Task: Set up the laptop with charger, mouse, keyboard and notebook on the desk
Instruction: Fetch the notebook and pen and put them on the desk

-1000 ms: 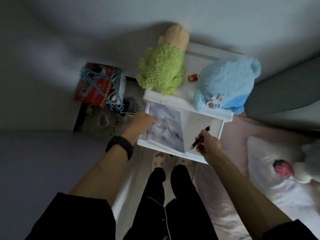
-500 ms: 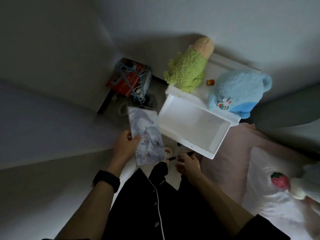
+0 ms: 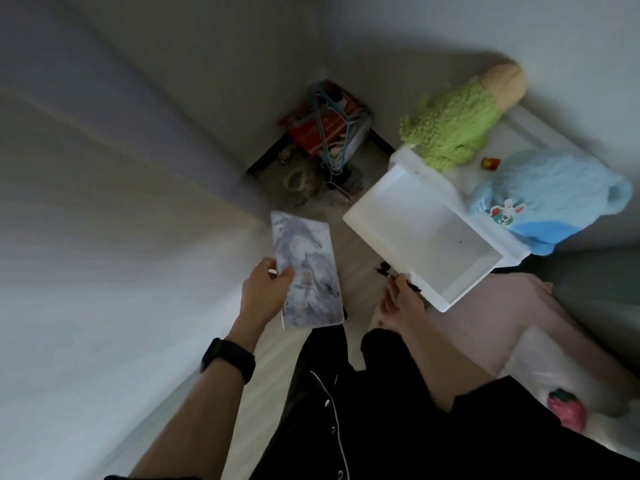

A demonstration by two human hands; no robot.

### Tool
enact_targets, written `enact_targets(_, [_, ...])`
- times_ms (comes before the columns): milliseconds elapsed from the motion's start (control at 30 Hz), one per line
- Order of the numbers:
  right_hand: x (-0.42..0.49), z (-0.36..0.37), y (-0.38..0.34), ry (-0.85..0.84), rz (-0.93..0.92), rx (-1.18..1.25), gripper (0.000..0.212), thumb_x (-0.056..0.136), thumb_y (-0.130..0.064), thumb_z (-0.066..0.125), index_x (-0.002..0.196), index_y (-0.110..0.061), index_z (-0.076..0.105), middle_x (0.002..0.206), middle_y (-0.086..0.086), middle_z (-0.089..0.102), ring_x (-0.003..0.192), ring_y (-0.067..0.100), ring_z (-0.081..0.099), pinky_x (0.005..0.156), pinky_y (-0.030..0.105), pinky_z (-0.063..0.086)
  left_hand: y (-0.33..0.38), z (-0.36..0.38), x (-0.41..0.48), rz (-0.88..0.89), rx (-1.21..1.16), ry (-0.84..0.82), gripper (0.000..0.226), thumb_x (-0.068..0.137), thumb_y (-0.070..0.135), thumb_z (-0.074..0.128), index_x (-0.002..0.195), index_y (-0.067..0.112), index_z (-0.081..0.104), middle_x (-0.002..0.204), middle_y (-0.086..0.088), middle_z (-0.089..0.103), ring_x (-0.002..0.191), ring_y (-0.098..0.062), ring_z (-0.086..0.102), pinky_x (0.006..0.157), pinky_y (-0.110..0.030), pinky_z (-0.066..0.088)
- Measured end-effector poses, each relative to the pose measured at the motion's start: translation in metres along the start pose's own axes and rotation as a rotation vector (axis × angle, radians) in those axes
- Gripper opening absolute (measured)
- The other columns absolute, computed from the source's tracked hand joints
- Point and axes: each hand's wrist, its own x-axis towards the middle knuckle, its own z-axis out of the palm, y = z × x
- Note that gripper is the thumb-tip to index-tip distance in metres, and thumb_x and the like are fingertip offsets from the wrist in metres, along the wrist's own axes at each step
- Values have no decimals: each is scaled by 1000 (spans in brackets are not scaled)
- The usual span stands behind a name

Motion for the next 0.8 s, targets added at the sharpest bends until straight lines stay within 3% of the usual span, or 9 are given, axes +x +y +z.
enact_targets(67, [1, -5, -13, 7, -18, -24, 19, 95, -39, 66, 88, -21, 64, 76, -9, 71, 59, 10, 50, 57, 26, 36, -5, 0, -6, -13, -1, 2, 23, 92, 39, 61, 97, 17, 61, 91, 1, 68, 87, -20, 64, 67, -30, 47])
enact_targets(267, [-14, 1, -76, -24, -159, -90, 18, 93, -41, 68, 88, -25, 62, 81, -14, 72, 72, 7, 58, 59, 23, 40, -10, -3, -11, -26, 11, -3, 27, 92, 42, 58, 104, 18, 60, 98, -3, 68, 92, -25, 65, 82, -38, 53])
enact_targets(467, [-27, 5, -133, 30, -230, -181, 15, 92, -38, 70, 97, -24, 67, 109, -10, 74, 102, 11, 66, 83, 27, 50, -7, 10, -21, -47, -27, -19, 26, 96, 38, 55, 109, 15, 57, 97, -4, 65, 87, -24, 62, 71, -30, 43])
enact_targets(800, [-28, -14, -142, 117, -276, -282, 20, 90, -39, 71, 97, -21, 65, 112, -8, 74, 105, 11, 66, 90, 28, 50, -41, 19, -40, -98, -75, -35, 26, 97, 38, 52, 112, 17, 54, 97, 2, 63, 86, -20, 61, 69, -30, 45])
